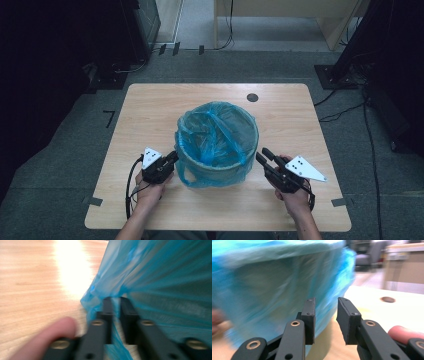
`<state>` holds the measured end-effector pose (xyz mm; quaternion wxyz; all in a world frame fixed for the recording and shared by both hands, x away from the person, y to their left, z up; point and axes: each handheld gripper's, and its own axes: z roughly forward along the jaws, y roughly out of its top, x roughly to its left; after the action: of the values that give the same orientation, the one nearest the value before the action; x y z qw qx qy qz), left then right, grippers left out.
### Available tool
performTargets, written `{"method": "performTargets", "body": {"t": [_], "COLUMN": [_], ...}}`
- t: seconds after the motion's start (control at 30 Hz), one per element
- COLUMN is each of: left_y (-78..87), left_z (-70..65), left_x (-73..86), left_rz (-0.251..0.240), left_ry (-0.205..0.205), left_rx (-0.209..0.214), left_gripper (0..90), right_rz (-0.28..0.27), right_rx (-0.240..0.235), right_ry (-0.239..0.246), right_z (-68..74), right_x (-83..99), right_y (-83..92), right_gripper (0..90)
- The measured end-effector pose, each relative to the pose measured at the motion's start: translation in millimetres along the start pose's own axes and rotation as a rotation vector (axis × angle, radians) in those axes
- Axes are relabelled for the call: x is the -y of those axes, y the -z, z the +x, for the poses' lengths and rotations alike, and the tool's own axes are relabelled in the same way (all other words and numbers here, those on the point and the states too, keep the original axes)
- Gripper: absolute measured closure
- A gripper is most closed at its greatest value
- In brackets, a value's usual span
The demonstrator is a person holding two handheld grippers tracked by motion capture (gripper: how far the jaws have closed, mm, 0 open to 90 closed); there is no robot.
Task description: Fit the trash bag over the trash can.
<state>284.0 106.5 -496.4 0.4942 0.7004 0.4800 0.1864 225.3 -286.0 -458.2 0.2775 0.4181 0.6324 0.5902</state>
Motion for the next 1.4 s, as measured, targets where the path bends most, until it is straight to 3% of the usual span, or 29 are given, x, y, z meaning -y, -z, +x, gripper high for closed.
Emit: {"method": "performTargets", "body": {"t": [0.07,0.13,0.17,0.23,0.33,0.37,0.47,0.53,0.57,0.63,0.7,0.8,0.93,1.1,1.23,1.4], "left_y": [-0.6,0.2,0.9,2.7,4.2,4.5,5.4,5.9,6.0,6.0,6.1,6.1,6.4,7.4,10.4,12.0], "left_z": [0.6,0.5,-0.3,-4.6,-10.4,-11.9,-10.3,-10.5,-11.2,-11.5,-11.1,-11.2,-11.8,-6.5,-0.3,4.7], "left_x": [1.5,3.3,4.1,4.9,3.5,2.7,1.4,1.3,1.2,0.7,0.3,1.2,2.1,1.8,2.0,4.9], "left_rz": [0.005,-0.008,-0.017,-0.041,-0.060,-0.064,-0.068,-0.070,-0.072,-0.072,-0.069,-0.060,-0.053,-0.044,-0.047,-0.039], "left_ry": [0.014,0.039,0.049,0.031,0.006,-0.001,0.012,0.009,0.003,0.000,0.001,-0.006,-0.017,-0.001,0.007,0.017], "left_rx": [0.011,0.036,0.053,0.095,0.129,0.117,0.134,0.139,0.138,0.134,0.128,0.120,0.114,0.092,0.069,0.048], "left_gripper": [59.2,53.7,53.4,51.6,51.0,53.2,54.0,55.0,56.0,57.3,57.3,57.4,57.4,56.9,56.0,54.4], "right_rz": [-0.022,-0.062,-0.085,-0.112,-0.095,-0.080,-0.037,-0.013,0.002,0.044,0.072,0.093,0.265,0.395,0.441,0.491], "right_rx": [0.122,0.173,0.174,0.143,0.100,0.088,0.051,0.008,-0.013,-0.007,0.044,0.110,0.193,0.270,0.334,0.394], "right_ry": [-0.024,-0.096,-0.146,-0.240,-0.306,-0.330,-0.397,-0.429,-0.430,-0.372,-0.281,-0.220,-0.139,-0.104,-0.062,-0.084], "right_z": [1.3,-0.7,-2.5,-5.5,-5.8,-7.4,-14.0,-16.8,-16.5,-9.4,0.0,5.7,10.1,7.1,-0.3,-11.6], "right_x": [-4.7,-8.8,-11.1,-14.5,-15.0,-13.7,-8.7,-5.4,-4.0,-2.9,-2.2,3.0,24.1,40.6,44.4,52.0], "right_y": [-10.7,-17.1,-20.3,-27.4,-37.5,-40.4,-45.4,-46.9,-47.8,-50.3,-53.0,-56.2,-69.7,-73.8,-69.0,-60.1], "right_gripper": [63.1,63.0,61.7,56.3,50.7,49.8,53.6,66.0,74.4,90.0,90.0,90.0,90.0,90.0,90.0,90.0]}}
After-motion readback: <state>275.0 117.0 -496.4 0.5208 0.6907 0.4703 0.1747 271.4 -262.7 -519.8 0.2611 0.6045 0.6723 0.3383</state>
